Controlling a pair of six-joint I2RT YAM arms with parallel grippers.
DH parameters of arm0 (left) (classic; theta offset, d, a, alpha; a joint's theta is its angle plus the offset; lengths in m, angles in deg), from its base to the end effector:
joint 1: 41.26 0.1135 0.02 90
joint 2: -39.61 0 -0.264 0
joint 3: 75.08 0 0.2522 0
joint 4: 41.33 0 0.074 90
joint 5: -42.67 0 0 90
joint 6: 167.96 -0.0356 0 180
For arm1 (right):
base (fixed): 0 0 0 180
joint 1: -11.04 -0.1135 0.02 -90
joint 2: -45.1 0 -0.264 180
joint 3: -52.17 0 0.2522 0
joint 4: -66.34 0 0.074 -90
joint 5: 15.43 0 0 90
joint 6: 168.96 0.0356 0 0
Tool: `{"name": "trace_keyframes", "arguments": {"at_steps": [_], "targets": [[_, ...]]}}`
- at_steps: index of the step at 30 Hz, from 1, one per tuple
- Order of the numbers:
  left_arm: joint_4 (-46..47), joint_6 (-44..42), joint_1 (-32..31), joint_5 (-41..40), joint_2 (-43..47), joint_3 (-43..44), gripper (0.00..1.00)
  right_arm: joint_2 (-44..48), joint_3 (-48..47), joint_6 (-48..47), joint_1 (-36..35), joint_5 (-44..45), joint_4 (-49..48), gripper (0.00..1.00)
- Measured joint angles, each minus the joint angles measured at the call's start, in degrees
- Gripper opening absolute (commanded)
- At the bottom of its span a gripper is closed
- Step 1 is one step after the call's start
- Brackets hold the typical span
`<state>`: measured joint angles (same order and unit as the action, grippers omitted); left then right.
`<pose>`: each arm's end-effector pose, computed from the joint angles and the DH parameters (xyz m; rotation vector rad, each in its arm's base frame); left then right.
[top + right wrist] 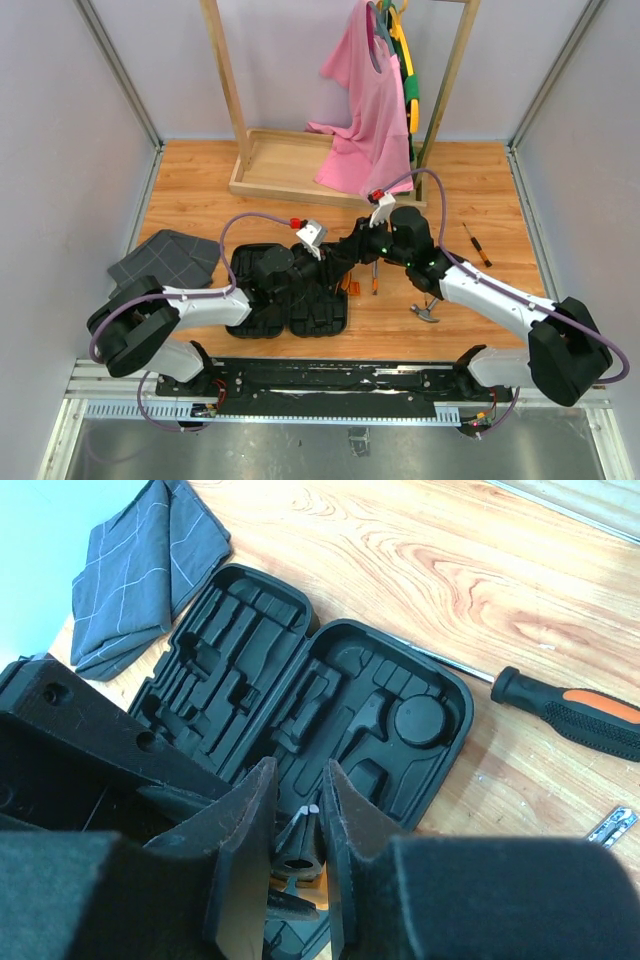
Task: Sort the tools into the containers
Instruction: Pick up the pliers at the center of the board.
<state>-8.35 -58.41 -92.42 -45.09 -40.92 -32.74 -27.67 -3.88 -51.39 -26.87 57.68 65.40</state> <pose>0.1770 -0.2220 0.2080 0.5079 1.6793 -0.9546 0.2203 0.1847 0.2637 -0.3960 1.9326 1.0470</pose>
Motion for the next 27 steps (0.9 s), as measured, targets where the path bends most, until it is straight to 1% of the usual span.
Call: {"name": "trace_keyframes", "arguments": {"at_steps": [2,3,5,7,14,17,21,24,27], "targets": [[-0.2,0.0,0.0,0.0,-0.2,0.3,0.03,0.0,0.0,-0.2,0.0,0.1,0.0,0.15],[-0.2,0.0,0.0,0.0,-0.3,0.3,0.01,0.0,0.0,-0.3,0.0,0.2,0.0,0.21],[-0.2,0.0,0.0,0.0,-0.4,0.4,0.0,0.1,0.0,-0.4,0.0,0.7,0.0,0.37],[-0.4,0.0,0.0,-0.1,-0.4,0.4,0.0,0.5,0.2,-0.4,0.0,1.6,-0.1,0.48],[-2.9,0.0,0.0,-0.2,-0.9,0.4,0.01,7.6,4.5,1.1,0.0,10.4,-1.6,0.69],[-3.4,0.3,0.0,-1.4,-0.9,0.4,0.0,12.2,7.9,1.6,0.0,15.6,-2.0,0.75],[-3.7,1.0,0.0,-3.7,-0.5,0.4,0.0,15.2,10.7,1.8,0.0,20.1,-2.1,0.78],[-3.8,1.5,0.0,-6.1,0.9,0.0,0.01,15.8,11.8,1.5,0.0,20.5,-1.5,0.79],[-3.7,2.6,0.1,-9.0,3.5,-1.3,0.0,16.3,13.2,0.6,0.0,19.2,-2.8,0.76]]}}
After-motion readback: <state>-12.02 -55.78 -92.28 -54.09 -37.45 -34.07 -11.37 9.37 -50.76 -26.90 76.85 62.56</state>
